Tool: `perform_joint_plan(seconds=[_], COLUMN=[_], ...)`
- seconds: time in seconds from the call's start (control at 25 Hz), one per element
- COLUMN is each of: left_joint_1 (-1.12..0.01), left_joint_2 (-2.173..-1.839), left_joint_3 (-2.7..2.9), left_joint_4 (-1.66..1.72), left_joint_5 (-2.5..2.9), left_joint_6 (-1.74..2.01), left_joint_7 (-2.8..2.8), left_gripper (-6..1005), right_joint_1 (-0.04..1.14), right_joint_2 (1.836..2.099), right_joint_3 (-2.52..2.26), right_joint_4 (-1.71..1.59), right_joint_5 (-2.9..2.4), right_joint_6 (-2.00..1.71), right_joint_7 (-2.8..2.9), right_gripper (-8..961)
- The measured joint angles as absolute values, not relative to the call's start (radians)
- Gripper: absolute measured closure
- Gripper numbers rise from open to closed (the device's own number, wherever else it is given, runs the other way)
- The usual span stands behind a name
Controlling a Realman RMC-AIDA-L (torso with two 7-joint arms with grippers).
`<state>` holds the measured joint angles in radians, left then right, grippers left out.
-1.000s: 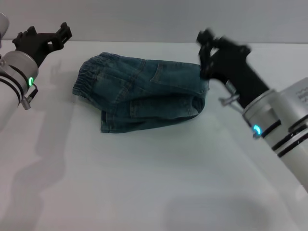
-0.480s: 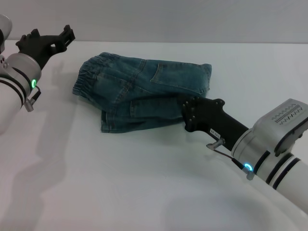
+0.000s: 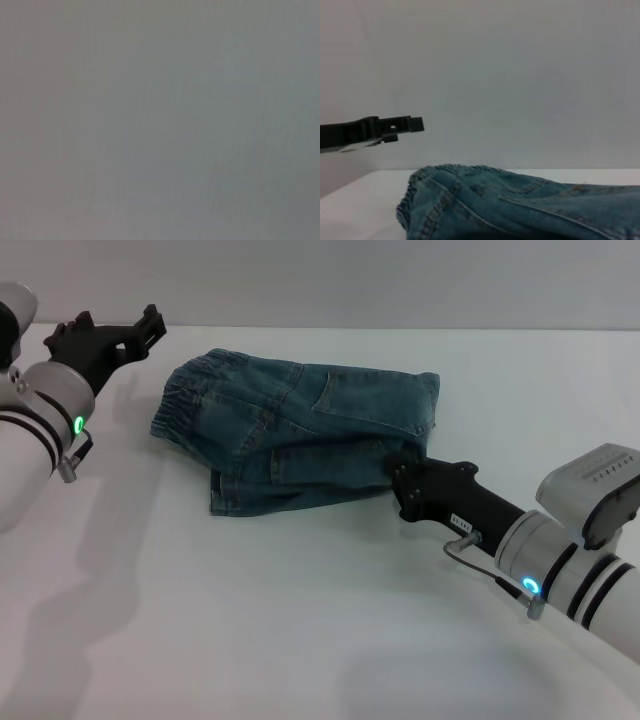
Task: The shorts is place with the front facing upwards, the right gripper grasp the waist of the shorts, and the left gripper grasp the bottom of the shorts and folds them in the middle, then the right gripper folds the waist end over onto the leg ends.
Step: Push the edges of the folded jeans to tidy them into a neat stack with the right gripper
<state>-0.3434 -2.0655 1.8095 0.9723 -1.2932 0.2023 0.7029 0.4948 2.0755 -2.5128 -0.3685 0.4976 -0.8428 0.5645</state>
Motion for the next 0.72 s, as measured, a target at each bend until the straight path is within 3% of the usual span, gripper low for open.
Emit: perform_joint_plan(seconds=[0.72], left_joint_1=[-0.289], left_joint_2=[-2.060], left_joint_3=[1.811], left_joint_4=[0.995], left_joint_5=[-1.290], left_joint_6=[0.181], left_joint_7=[0.703], left_gripper=[140], right_joint_1=[0.510], right_joint_2=[2.060], right_joint_3=[-2.369], right_joint_4=[-0.290], right_joint_5=[0.460], right_joint_6=[-0.823], right_joint_7=[0.589], right_gripper=[866])
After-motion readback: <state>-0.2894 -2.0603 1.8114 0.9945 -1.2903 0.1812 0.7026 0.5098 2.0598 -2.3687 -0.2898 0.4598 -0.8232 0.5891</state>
